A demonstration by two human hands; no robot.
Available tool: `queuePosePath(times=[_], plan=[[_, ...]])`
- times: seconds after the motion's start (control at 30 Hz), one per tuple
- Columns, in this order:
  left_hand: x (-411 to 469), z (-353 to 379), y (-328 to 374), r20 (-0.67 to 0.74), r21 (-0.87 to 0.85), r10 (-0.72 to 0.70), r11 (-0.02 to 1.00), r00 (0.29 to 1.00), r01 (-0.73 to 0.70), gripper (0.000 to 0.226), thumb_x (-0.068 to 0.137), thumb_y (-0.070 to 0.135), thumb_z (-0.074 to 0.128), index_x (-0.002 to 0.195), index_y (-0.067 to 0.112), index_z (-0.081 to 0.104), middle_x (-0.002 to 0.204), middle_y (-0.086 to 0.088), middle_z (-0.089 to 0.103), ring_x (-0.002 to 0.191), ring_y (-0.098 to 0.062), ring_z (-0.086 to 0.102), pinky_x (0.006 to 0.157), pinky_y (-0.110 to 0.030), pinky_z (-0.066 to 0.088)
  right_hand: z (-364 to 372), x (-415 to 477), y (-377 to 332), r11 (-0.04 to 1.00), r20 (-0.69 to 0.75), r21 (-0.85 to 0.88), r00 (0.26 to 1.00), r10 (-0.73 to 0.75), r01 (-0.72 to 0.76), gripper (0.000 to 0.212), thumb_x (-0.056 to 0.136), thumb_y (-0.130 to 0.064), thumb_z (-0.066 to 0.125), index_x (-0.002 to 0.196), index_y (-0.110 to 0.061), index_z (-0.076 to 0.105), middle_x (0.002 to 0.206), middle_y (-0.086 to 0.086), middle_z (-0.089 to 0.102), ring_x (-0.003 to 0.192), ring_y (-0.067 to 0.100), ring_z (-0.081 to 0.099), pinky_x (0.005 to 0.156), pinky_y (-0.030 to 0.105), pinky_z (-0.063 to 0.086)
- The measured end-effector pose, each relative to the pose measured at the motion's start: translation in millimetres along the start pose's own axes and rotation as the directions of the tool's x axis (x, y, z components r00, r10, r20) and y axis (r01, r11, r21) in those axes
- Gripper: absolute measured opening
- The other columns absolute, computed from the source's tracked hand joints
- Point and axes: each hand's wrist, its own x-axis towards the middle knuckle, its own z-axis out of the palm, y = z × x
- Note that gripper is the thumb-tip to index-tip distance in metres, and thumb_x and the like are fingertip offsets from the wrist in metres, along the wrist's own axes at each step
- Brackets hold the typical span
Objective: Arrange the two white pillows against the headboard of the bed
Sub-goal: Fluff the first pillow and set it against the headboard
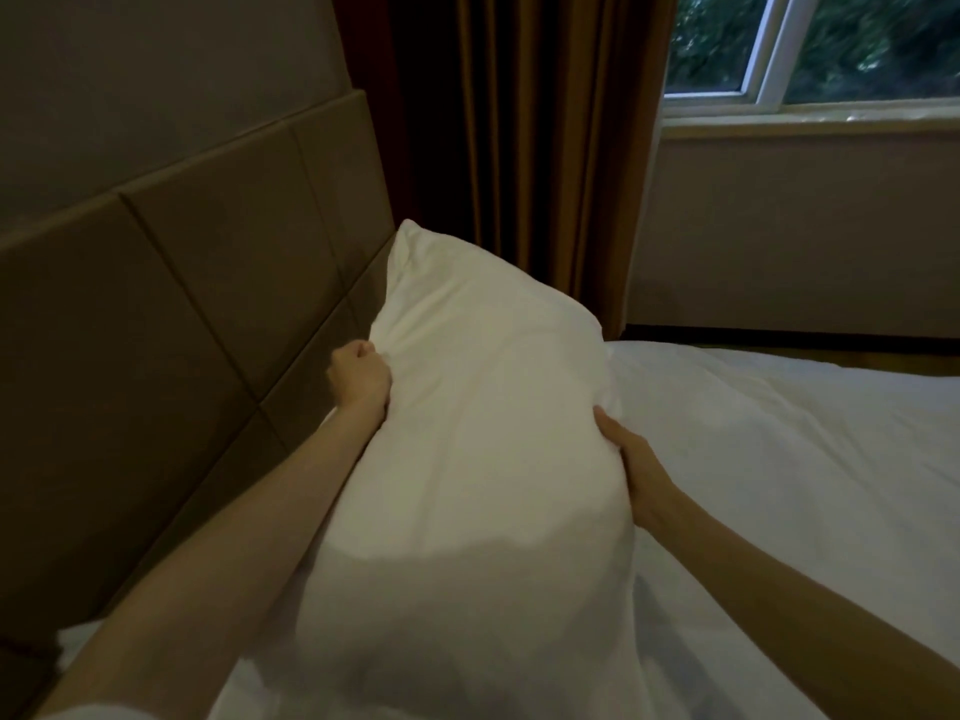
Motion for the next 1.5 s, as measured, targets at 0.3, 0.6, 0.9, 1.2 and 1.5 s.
queuePosePath(times=[0.3, 0.6, 0.9, 1.2, 1.5], plan=[[103.8, 85.0, 17.9, 0.004, 0.007, 0.102, 0.995, 0.995, -0.102, 0.033, 0.081, 0.011, 0.038, 0.049, 0.017, 0.038, 0.064, 0.0, 0.046, 0.069, -0.018, 0.044, 0.068, -0.027, 0.035, 17.1, 150.6, -13.4, 0.985, -0.078, -0.119, 0.99, 0.119, -0.128, 0.067, 0.072, -0.053, 0.071, 0.129, -0.021, 0.054, 0.111, 0.005, 0.068, 0.101, 0.027, 0.062, 0.08, 0.039, 0.052], [215.4, 161.5, 29.4, 0.018, -0.007, 0.258, 0.966, 0.966, -0.258, 0.031, 0.088, 0.016, 0.042, 0.059, 0.02, 0.053, 0.063, 0.0, 0.053, 0.064, -0.018, 0.051, 0.06, -0.029, 0.041, 62.7, 320.5, -6.0, 0.991, 0.024, -0.135, 1.0, 0.003, 0.0, 0.047, 0.093, -0.043, 0.053, 0.136, -0.023, 0.05, 0.126, -0.003, 0.063, 0.111, 0.02, 0.063, 0.089, 0.036, 0.054], [249.4, 172.2, -107.2, 0.407, 0.683, 0.01, 0.661, 0.913, -0.312, 0.054, 0.093, 0.043, 0.044, 0.137, 0.012, 0.044, 0.143, -0.015, 0.045, 0.13, -0.035, 0.043, 0.107, -0.048, 0.031, 82.1, 385.1, 92.6, 0.776, 0.082, -0.629, 0.987, 0.135, -0.053, 0.084, 0.093, -0.044, 0.05, 0.155, -0.023, -0.003, 0.164, 0.006, -0.001, 0.15, 0.028, 0.012, 0.121, 0.044, 0.017], [222.9, 142.4, -176.2, 0.247, 0.879, -0.133, 0.449, 0.96, -0.164, 0.073, 0.09, 0.064, 0.021, 0.117, 0.004, 0.053, 0.124, -0.02, 0.058, 0.108, -0.035, 0.055, 0.093, -0.044, 0.039, 65.2, 375.4, 104.6, 0.792, 0.054, -0.604, 0.986, 0.157, -0.093, 0.085, 0.091, -0.045, 0.054, 0.155, -0.028, 0.0, 0.163, 0.005, 0.011, 0.147, 0.029, 0.022, 0.119, 0.042, 0.023], [210.3, 101.8, -138.1, 0.366, 0.829, 0.353, 0.298, 0.861, -0.474, 0.049, 0.098, 0.04, 0.026, 0.088, 0.01, 0.064, 0.085, -0.015, 0.067, 0.077, -0.035, 0.064, 0.063, -0.035, 0.041, 70.0, 349.7, 108.8, 0.863, 0.092, -0.497, 0.983, 0.16, -0.094, 0.087, 0.09, -0.052, 0.05, 0.155, -0.025, -0.001, 0.163, 0.003, 0.014, 0.147, 0.028, 0.024, 0.118, 0.042, 0.024]])
